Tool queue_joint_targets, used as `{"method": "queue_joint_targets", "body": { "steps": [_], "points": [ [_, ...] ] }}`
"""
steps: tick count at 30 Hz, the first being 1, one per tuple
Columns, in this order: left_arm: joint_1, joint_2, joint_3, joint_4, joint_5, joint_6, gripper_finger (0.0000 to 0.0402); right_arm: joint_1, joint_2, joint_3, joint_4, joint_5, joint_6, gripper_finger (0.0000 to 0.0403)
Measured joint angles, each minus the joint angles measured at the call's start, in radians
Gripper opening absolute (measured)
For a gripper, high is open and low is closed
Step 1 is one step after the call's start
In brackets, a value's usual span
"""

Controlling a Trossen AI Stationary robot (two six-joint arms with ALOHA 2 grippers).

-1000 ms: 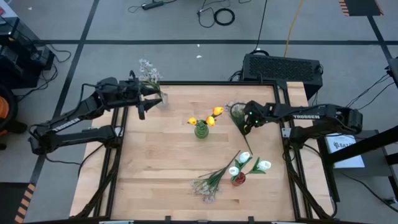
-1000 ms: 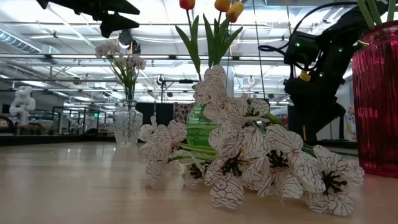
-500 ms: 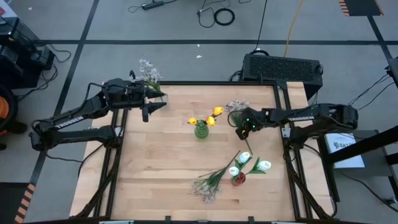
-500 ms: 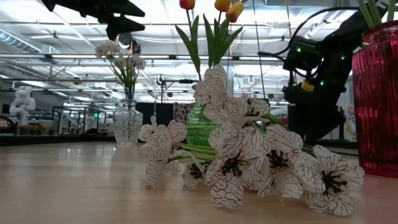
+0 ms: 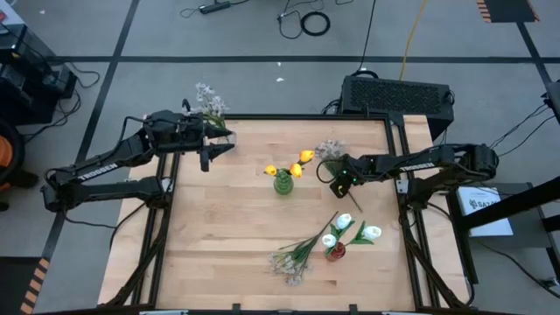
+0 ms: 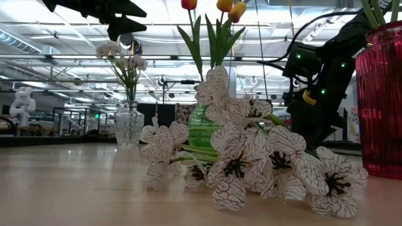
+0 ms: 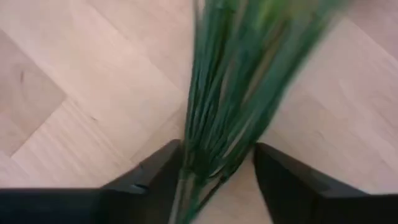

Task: Sort flowers into vase by color
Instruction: Put the top white flowers into the transparent vase

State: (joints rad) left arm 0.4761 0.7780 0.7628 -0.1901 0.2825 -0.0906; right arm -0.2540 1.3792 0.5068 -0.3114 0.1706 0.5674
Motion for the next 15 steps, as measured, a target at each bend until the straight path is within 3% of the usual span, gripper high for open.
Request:
{"method": "queue_joint_targets", "body": {
  "steps": [10, 15],
  "points": [
    [0.0, 0.0, 0.0, -0.006, 0.0, 0.0, 0.0235, 0.015, 0.002, -0.001, 0.033, 0.047, 0.006, 0.0022],
    [0.0, 0.0, 0.0, -0.006, 0.0, 0.001, 0.0235, 0.013, 0.001, 0.005, 0.062, 0.066, -0.011, 0.001]
  ]
}}
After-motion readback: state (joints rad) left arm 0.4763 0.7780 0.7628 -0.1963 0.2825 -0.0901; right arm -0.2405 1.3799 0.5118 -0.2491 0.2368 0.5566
